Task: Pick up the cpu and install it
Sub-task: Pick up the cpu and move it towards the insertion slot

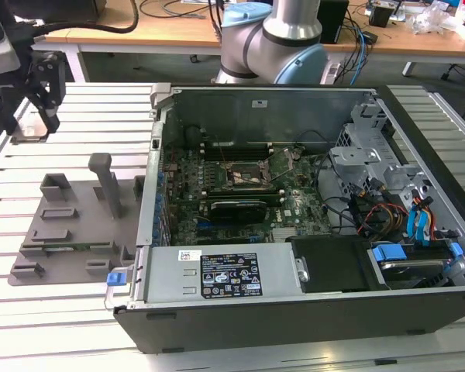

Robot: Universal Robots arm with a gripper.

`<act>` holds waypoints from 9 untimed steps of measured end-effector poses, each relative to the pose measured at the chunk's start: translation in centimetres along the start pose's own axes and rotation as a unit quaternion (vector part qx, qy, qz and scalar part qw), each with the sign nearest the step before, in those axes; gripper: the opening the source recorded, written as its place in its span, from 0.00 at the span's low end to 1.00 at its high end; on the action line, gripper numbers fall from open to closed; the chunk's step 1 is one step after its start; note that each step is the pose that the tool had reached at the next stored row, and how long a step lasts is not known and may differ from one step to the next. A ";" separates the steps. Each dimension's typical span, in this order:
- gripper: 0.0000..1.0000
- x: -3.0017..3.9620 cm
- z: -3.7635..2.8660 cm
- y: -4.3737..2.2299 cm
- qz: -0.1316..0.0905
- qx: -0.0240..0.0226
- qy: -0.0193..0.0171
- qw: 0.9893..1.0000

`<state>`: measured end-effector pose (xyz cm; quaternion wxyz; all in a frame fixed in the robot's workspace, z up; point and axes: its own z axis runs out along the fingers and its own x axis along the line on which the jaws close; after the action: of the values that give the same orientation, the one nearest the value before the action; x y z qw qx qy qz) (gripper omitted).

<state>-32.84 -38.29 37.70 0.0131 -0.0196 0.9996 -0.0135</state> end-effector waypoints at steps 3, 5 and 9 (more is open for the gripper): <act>0.55 -2.73 0.07 -0.10 0.000 0.000 0.000 1.000; 0.55 -3.26 0.09 -0.13 0.000 0.000 0.000 1.000; 0.55 -5.00 0.14 -0.20 0.000 0.000 0.000 1.000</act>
<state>-27.84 -38.30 37.69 0.0131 -0.0196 0.9996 -0.0135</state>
